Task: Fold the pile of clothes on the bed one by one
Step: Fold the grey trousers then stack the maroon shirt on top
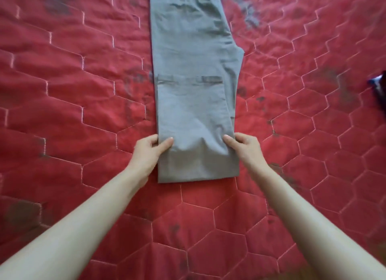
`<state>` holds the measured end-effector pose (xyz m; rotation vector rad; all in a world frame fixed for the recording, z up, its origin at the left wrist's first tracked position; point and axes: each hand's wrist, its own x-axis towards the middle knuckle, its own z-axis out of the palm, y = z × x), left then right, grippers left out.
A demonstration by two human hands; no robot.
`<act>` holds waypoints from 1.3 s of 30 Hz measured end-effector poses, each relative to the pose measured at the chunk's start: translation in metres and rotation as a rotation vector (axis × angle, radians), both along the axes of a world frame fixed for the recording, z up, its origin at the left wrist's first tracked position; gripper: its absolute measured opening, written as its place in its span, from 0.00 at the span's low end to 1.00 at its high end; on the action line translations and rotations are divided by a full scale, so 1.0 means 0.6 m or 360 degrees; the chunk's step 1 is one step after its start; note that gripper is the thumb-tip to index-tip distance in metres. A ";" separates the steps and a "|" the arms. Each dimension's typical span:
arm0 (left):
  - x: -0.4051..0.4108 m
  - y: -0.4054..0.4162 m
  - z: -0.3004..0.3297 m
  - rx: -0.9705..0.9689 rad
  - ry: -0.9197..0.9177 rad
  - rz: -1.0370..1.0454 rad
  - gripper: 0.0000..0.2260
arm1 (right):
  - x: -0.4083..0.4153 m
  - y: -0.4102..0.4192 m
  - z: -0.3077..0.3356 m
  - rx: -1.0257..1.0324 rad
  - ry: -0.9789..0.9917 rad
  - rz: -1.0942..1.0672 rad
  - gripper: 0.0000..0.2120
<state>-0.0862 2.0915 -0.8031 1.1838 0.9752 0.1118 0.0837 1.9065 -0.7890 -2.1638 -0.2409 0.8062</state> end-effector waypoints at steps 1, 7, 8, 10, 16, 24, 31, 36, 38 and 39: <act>-0.024 -0.017 0.004 -0.0007 -0.0028 -0.0022 0.03 | -0.021 -0.023 0.000 0.0026 0.0007 0.0017 0.25; -0.166 -0.113 0.007 0.0024 0.0140 -0.0334 0.05 | -0.148 -0.156 -0.014 -0.0059 0.0111 -0.0063 0.08; -0.180 -0.124 0.008 0.0069 0.0156 -0.0408 0.07 | -0.163 -0.167 -0.016 -0.0085 0.0088 -0.0083 0.05; -0.193 -0.137 0.012 0.0153 0.0177 -0.0452 0.10 | -0.186 -0.176 -0.016 -0.0129 -0.0010 -0.0115 0.03; -0.160 -0.134 0.016 0.0262 0.0317 -0.0252 0.02 | -0.184 -0.146 -0.003 -0.0156 -0.0148 -0.0216 0.07; -0.018 -0.051 0.011 0.0070 0.0302 0.0163 0.13 | -0.062 -0.027 -0.005 -0.0060 -0.0095 -0.0137 0.05; 0.074 0.044 0.027 0.0136 0.0200 0.0409 0.09 | 0.033 0.059 -0.002 0.0234 -0.0149 -0.0217 0.03; 0.118 0.078 0.011 0.0187 0.0249 0.0367 0.11 | 0.083 0.105 -0.030 0.0089 -0.0146 -0.0189 0.07; 0.123 0.077 -0.001 0.0167 0.0273 0.0362 0.12 | 0.089 0.114 -0.039 -0.0074 -0.0209 -0.0151 0.09; 0.122 0.077 -0.005 0.0186 0.0273 0.0369 0.13 | 0.091 0.116 -0.040 -0.0107 -0.0243 -0.0157 0.09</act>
